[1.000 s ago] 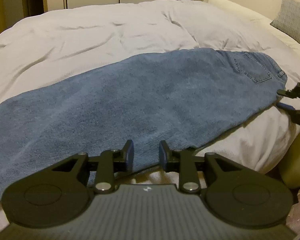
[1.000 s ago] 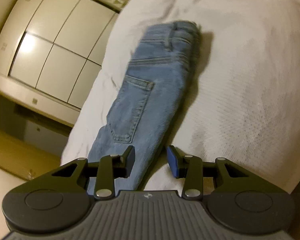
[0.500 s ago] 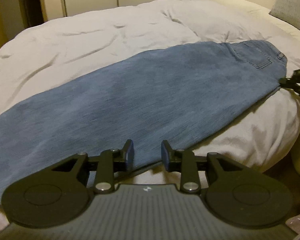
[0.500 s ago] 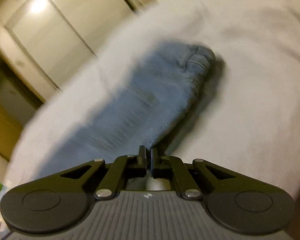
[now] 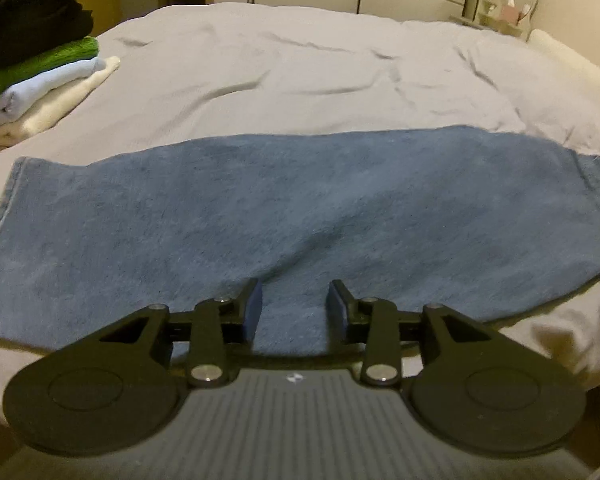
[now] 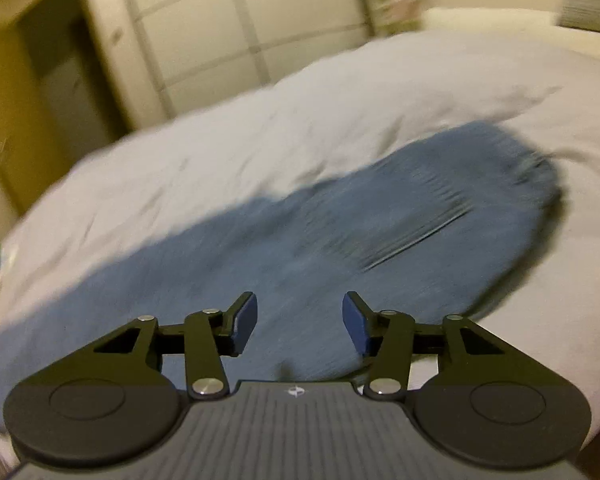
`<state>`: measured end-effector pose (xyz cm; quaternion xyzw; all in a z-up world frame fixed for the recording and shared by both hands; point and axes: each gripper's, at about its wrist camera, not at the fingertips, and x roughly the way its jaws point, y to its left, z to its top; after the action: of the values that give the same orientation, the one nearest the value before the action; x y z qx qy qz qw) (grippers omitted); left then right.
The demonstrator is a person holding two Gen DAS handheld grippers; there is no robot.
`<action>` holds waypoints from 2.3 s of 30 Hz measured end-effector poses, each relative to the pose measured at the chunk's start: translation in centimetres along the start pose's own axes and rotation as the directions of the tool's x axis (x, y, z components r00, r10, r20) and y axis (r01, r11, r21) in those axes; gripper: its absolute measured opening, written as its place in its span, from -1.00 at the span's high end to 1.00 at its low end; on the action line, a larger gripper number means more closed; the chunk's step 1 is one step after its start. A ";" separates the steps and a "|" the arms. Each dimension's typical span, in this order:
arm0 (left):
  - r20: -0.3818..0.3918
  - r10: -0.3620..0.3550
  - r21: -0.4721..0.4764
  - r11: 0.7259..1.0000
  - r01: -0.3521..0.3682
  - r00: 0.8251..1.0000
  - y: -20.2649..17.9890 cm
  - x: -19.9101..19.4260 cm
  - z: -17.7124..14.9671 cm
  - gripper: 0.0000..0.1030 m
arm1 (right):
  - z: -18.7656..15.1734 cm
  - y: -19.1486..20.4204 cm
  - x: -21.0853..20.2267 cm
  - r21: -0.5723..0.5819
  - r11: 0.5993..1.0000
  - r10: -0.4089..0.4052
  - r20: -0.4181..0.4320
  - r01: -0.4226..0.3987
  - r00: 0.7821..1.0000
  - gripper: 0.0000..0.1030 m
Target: Fold clothes
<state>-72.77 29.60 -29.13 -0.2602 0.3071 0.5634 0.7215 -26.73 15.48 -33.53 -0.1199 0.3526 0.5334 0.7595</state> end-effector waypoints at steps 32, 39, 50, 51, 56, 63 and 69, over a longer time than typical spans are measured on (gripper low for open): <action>0.059 0.117 -0.008 0.993 -0.117 0.991 -2.7 -14.8 -4.3 -0.46 | -1.8 9.8 -12.8 -0.131 0.989 0.057 -0.037 -0.061 0.998 -1.00; 0.062 0.139 -0.019 0.990 -0.138 0.988 -2.5 -15.4 -4.8 -0.50 | -2.0 9.8 -13.0 -0.132 0.988 0.076 -0.042 -0.081 0.996 -1.00; 0.008 -0.010 -0.398 0.917 0.012 1.000 6.0 -10.3 -7.4 0.01 | -2.5 8.0 -11.0 -0.058 0.993 0.099 -0.075 -0.104 0.992 -1.00; 0.006 -0.004 -0.439 0.898 0.007 1.000 7.3 -9.9 -7.7 0.02 | -2.5 7.9 -10.5 -0.054 0.993 0.098 -0.083 -0.102 0.992 -1.00; 0.048 0.021 -0.617 0.787 0.013 0.999 13.7 -8.2 -8.1 0.02 | -2.2 8.7 -7.5 -0.052 0.994 0.087 -0.136 -0.095 0.987 -1.00; 0.099 0.076 -0.733 0.680 0.021 0.992 19.1 -4.3 -6.8 0.02 | -0.6 11.2 -4.4 -0.098 0.988 0.099 -0.167 -0.116 0.981 -1.00; 0.165 0.101 -0.783 0.618 0.069 0.981 20.2 -2.1 -7.4 -0.14 | -0.2 11.7 -4.3 -0.132 0.985 0.091 -0.156 -0.112 0.984 -1.00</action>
<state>-93.88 27.53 -33.23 -0.4905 -0.0389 0.6696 0.5563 -38.01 16.93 -28.50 -0.1942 0.3757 0.5846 0.6923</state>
